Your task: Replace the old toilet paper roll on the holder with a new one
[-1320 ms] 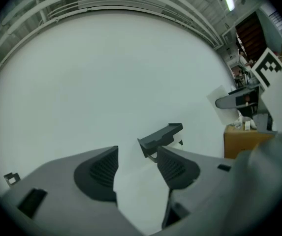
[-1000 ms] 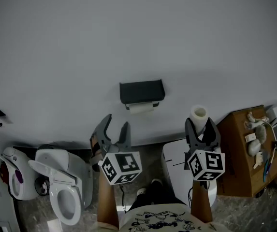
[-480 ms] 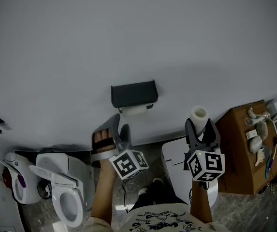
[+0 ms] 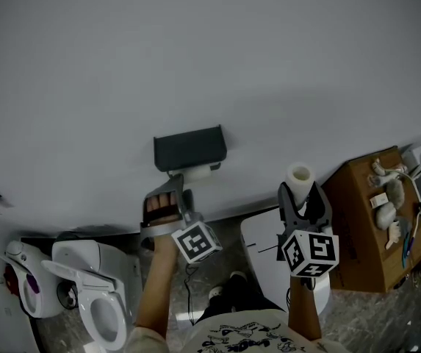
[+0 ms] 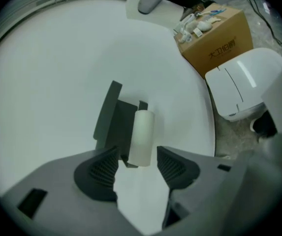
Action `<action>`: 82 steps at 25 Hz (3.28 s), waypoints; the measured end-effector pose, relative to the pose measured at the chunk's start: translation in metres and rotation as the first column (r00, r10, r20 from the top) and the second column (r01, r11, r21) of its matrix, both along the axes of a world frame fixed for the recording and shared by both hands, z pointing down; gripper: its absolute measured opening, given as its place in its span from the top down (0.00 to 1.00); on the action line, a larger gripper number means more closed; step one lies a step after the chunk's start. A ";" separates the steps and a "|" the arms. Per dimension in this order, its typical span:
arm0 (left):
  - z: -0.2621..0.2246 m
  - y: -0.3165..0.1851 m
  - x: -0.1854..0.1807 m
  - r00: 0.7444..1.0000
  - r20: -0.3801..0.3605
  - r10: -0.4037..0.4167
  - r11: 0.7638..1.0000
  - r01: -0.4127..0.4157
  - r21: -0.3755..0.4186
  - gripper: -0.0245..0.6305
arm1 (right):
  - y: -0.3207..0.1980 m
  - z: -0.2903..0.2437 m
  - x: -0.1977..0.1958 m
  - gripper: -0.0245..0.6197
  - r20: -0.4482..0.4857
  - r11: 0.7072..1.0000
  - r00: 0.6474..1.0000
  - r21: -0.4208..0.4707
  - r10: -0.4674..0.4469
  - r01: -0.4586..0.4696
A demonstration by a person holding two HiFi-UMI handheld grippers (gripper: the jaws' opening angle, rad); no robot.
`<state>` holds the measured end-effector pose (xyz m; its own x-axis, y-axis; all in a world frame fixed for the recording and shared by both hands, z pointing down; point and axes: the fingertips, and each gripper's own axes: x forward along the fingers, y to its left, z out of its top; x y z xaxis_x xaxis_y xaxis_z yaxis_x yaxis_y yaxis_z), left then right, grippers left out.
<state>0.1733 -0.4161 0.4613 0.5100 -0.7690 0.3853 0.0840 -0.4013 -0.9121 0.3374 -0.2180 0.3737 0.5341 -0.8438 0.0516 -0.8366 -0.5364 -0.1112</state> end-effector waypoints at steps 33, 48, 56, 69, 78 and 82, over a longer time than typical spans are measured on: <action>0.011 0.004 0.083 0.996 0.062 0.065 0.985 -0.074 0.153 0.68 | 0.007 0.013 0.062 0.50 0.031 0.998 0.997 -0.004 0.066 -0.066; 0.009 0.050 0.144 0.977 -0.040 0.212 0.977 -0.210 0.046 0.68 | 0.043 0.011 0.090 0.50 0.030 0.985 0.985 -0.005 0.170 -0.170; -0.006 0.081 0.164 0.948 -0.143 0.284 0.957 -0.289 -0.015 0.68 | 0.062 0.006 0.091 0.50 0.018 0.976 0.976 -0.004 0.217 -0.217; -0.069 0.101 0.132 0.797 -0.576 0.181 0.871 -0.403 -0.282 0.68 | 0.065 -0.009 0.069 0.50 -0.005 0.978 0.978 0.013 0.207 -0.207; -0.114 0.081 0.074 0.560 -0.820 -0.114 0.706 -0.535 -0.464 0.68 | 0.048 -0.017 0.045 0.50 0.005 0.985 0.987 0.062 0.159 -0.159; -0.126 0.067 0.045 0.454 -0.861 -0.229 0.675 -0.563 -0.476 0.68 | 0.038 -0.016 0.035 0.50 0.023 0.988 0.991 0.079 0.135 -0.136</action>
<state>0.2184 -0.3488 0.3350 0.9305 -0.3662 -0.0045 -0.3660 -0.9296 -0.0428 0.3721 -0.1800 0.3578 0.6433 -0.7656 -0.0031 -0.7545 -0.6333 -0.1723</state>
